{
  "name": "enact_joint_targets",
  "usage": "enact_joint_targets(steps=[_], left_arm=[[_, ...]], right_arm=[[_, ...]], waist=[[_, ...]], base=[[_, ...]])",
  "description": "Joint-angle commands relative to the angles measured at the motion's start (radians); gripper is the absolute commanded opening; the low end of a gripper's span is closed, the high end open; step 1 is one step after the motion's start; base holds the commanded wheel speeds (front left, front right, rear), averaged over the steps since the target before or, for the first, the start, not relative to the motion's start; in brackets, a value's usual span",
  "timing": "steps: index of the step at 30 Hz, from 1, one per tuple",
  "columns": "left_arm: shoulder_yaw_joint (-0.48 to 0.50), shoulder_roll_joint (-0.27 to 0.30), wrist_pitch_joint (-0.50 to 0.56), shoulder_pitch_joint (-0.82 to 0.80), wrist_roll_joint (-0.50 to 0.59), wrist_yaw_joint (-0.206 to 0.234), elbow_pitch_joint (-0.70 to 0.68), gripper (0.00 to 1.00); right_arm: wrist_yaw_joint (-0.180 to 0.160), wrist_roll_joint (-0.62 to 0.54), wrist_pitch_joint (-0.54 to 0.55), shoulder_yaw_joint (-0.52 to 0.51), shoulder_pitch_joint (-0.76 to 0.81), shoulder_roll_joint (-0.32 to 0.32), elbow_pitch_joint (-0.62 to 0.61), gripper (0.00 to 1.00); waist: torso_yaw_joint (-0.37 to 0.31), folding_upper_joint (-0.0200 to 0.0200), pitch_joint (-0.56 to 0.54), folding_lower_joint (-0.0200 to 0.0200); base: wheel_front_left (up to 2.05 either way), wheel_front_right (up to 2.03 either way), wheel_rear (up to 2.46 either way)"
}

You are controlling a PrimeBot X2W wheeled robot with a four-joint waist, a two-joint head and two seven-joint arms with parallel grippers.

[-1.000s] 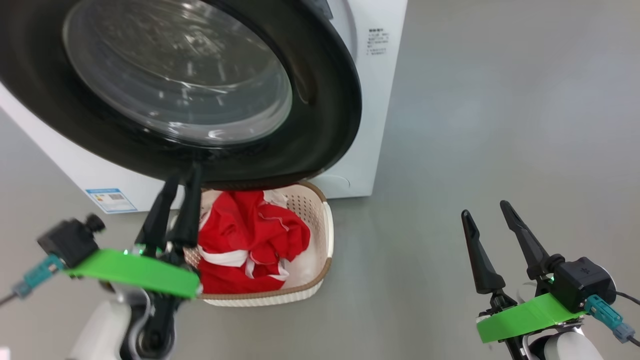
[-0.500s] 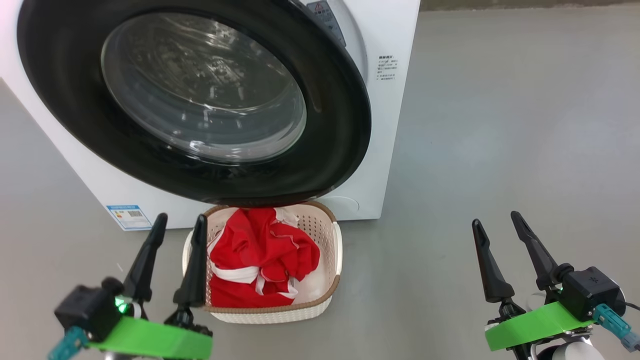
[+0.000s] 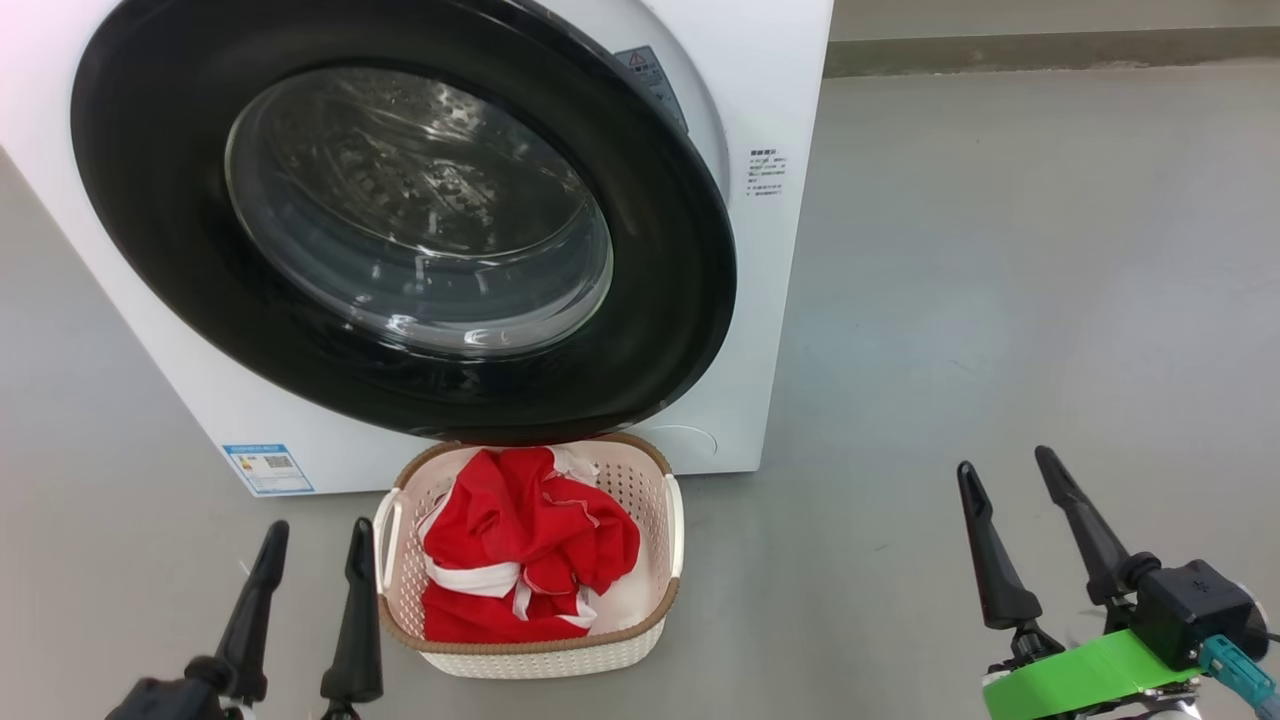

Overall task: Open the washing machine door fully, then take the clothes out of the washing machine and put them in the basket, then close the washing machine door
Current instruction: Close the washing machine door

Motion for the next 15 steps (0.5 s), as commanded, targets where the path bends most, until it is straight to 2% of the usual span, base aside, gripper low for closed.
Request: enact_joint_targets(steps=[1,15], left_arm=[[0.041,0.003,-0.008,-0.012,0.018,-0.006,-0.033,1.0],[0.113,-0.041,-0.008,0.022,0.094,-0.041,-0.047,1.0]], right_arm=[[0.005,-0.021,-0.006,0.015,-0.01,-0.009,-0.035,1.0],[0.005,-0.061,-0.006,-0.011,0.016,-0.009,-0.06,1.0]], waist=[[-0.002,0.0,-0.002,0.0],[-0.003,0.0,-0.013,0.0]], base=[[0.0,0.0,0.0],[0.0,0.0,0.0]])
